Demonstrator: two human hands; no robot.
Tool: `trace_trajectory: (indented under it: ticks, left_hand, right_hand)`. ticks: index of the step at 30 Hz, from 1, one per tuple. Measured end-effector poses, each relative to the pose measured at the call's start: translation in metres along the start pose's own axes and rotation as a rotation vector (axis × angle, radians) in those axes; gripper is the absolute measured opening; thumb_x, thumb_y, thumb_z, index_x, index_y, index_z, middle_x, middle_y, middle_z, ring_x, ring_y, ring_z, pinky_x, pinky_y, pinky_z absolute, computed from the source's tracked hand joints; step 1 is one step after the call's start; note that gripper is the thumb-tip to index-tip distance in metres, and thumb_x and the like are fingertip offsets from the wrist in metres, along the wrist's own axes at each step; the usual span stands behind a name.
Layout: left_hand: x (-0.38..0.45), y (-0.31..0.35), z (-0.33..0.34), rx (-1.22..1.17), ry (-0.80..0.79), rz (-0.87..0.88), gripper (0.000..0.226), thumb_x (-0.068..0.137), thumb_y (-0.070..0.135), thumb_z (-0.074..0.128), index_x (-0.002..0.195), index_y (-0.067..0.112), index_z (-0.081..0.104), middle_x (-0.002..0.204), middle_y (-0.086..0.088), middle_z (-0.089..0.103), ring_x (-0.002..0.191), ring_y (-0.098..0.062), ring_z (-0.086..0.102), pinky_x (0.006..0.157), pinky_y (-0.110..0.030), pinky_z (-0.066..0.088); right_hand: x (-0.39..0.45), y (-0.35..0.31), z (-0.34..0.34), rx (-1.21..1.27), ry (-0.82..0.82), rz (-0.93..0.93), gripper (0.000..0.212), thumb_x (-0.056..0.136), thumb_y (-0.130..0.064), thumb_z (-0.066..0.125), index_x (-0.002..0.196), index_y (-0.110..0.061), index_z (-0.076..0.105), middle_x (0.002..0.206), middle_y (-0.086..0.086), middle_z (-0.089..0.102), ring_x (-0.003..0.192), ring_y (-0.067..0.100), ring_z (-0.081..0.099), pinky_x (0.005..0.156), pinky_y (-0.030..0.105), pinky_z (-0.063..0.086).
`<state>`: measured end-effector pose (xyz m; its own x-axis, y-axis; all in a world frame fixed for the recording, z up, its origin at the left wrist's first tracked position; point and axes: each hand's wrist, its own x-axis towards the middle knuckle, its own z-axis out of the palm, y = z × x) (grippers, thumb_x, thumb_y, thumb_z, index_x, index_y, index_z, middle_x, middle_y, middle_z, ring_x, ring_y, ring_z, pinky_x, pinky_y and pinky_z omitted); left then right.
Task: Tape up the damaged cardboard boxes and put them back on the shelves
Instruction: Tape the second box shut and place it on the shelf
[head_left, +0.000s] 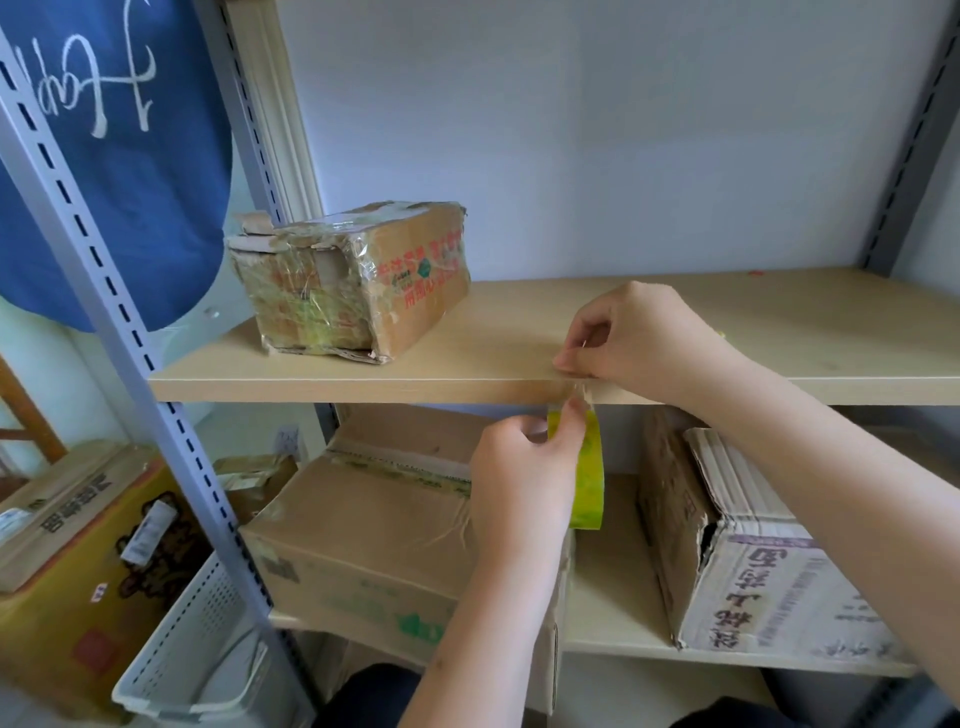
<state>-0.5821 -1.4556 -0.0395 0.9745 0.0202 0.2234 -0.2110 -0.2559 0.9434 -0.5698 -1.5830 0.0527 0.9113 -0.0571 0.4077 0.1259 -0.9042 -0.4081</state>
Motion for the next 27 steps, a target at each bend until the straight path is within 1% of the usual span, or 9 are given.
trace_trajectory:
  ticks: [3,6,8,13,17,19,21,25,27]
  left_hand:
    - [0.005,-0.003,0.002,0.07,-0.007,-0.036,0.054,0.085,0.069,0.057,0.1,0.019,0.072,0.088,-0.004,0.069,0.084,-0.019,0.064,0.061,-0.028,0.045]
    - [0.006,-0.004,0.003,0.068,-0.001,-0.064,0.05,0.083,0.071,0.057,0.104,0.026,0.065,0.097,0.009,0.069,0.092,-0.014,0.064,0.074,-0.031,0.051]
    - [0.005,-0.005,0.003,0.057,-0.005,-0.061,0.046,0.084,0.07,0.058,0.102,0.028,0.063,0.094,0.008,0.068,0.088,-0.013,0.065,0.074,-0.031,0.052]
    - [0.004,-0.014,0.006,-0.02,-0.028,0.0,0.043,0.085,0.07,0.056,0.101,0.03,0.062,0.093,0.011,0.068,0.087,-0.007,0.065,0.078,-0.033,0.054]
    - [0.001,-0.031,-0.003,-0.088,-0.084,-0.011,0.045,0.091,0.076,0.031,0.095,0.041,0.059,0.084,0.021,0.061,0.086,0.0,0.06,0.081,-0.031,0.048]
    - [0.01,-0.054,-0.015,-0.034,-0.025,-0.048,0.03,0.099,0.063,0.033,0.103,0.044,0.056,0.094,0.023,0.059,0.094,-0.004,0.058,0.081,-0.031,0.044]
    - [0.023,-0.081,-0.031,0.211,0.038,-0.019,0.017,0.103,0.04,0.041,0.11,0.038,0.056,0.109,0.009,0.066,0.098,-0.017,0.063,0.075,-0.034,0.048]
    - [0.046,-0.134,-0.046,0.712,-0.035,0.101,0.038,0.101,0.03,0.045,0.138,0.026,0.055,0.146,0.0,0.048,0.124,-0.028,0.055,0.093,-0.041,0.052]
    - [0.056,-0.152,-0.047,0.865,-0.169,0.145,0.045,0.103,0.034,0.042,0.145,0.023,0.048,0.157,0.002,0.036,0.139,-0.023,0.041,0.108,-0.042,0.041]
  right_hand:
    - [0.005,-0.003,-0.003,-0.272,-0.035,0.033,0.047,0.077,-0.054,0.075,0.104,-0.017,0.065,0.1,0.0,0.058,0.09,0.019,0.057,0.069,0.029,0.043]
    - [0.014,0.003,-0.004,-0.427,0.026,0.085,0.1,0.066,-0.07,0.074,0.138,-0.012,0.036,0.122,0.012,0.044,0.112,0.035,0.05,0.078,0.038,0.041]
    - [0.019,0.008,0.005,-0.337,-0.01,0.038,0.111,0.067,-0.073,0.069,0.152,-0.02,0.022,0.134,0.012,0.039,0.123,0.036,0.042,0.091,0.041,0.041]
    - [0.025,0.018,0.026,-0.179,0.003,0.152,0.087,0.076,-0.068,0.065,0.148,-0.027,0.038,0.142,0.007,0.043,0.131,0.033,0.038,0.106,0.042,0.036]
    - [0.005,0.018,0.028,-0.22,0.587,-0.104,0.033,0.089,-0.015,0.058,0.121,-0.011,0.063,0.118,0.009,0.059,0.105,0.032,0.052,0.086,0.038,0.038]
    - [-0.029,0.024,0.031,-0.031,0.885,-0.212,0.02,0.082,0.0,0.049,0.094,-0.008,0.064,0.094,0.007,0.06,0.084,0.027,0.051,0.073,0.033,0.038]
    - [-0.072,0.037,0.044,0.15,1.0,-0.167,0.019,0.077,0.004,0.043,0.078,-0.01,0.056,0.077,0.0,0.054,0.07,0.017,0.046,0.063,0.025,0.034]
    - [-0.138,0.055,0.116,0.358,0.604,0.289,0.031,0.085,-0.005,0.042,0.073,-0.025,0.062,0.067,-0.011,0.062,0.061,0.005,0.057,0.055,0.022,0.043]
    - [-0.143,0.052,0.157,0.426,0.248,0.517,0.026,0.096,-0.017,0.045,0.099,-0.024,0.07,0.088,-0.003,0.073,0.082,0.013,0.068,0.066,0.028,0.048]
